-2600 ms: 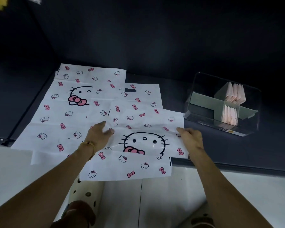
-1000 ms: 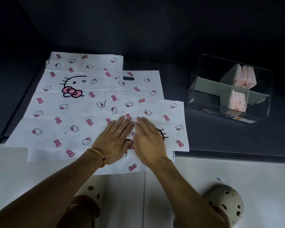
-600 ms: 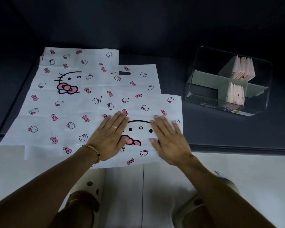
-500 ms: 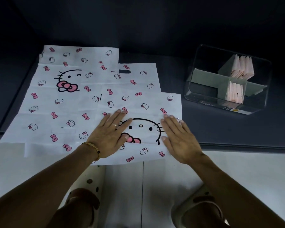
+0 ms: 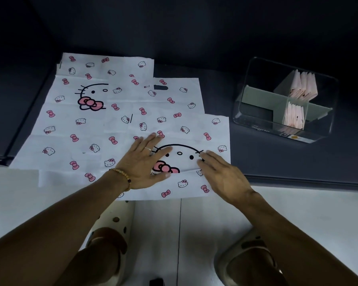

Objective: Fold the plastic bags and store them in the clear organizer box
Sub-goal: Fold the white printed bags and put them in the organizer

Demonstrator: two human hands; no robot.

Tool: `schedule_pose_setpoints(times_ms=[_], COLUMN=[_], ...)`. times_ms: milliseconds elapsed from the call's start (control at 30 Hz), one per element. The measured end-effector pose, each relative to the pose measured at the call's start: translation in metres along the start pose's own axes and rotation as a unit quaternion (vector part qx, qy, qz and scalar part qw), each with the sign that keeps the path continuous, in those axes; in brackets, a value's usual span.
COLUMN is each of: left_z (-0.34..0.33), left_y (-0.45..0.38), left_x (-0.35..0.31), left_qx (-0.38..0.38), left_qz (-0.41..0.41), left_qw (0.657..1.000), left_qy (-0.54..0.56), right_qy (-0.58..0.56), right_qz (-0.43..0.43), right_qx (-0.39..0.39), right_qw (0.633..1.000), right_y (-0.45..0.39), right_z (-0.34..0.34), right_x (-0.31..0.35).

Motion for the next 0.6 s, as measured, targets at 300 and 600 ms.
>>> schedule_pose_setpoints(times_ms=[300, 600], left_z=[0.030, 0.049], left_y=[-0.012, 0.006], left_x=[0.016, 0.064], left_qx=[0.029, 0.047], left_qz=[0.021, 0.213], left_qw=[0.992, 0.916], left_qy=[0.124, 0.337], right_qy=[-0.175, -0.407], right_qz=[-0.134, -0.416], right_qx=[-0.035, -0.088], right_qw=[0.975, 0.808], right_y=[-0.013, -0.006], right_z=[0.018, 0.019], right_x=[-0.022, -0.072])
Point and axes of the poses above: each hand's wrist, its own y-axis away from the middle knuckle, its own z-axis out of the back of the hand, x = y × z, the point moved 4 cm from there along -y, towards the middle knuckle, and after that the axes turned 10 degrees about -y, right-handed, at the moved point
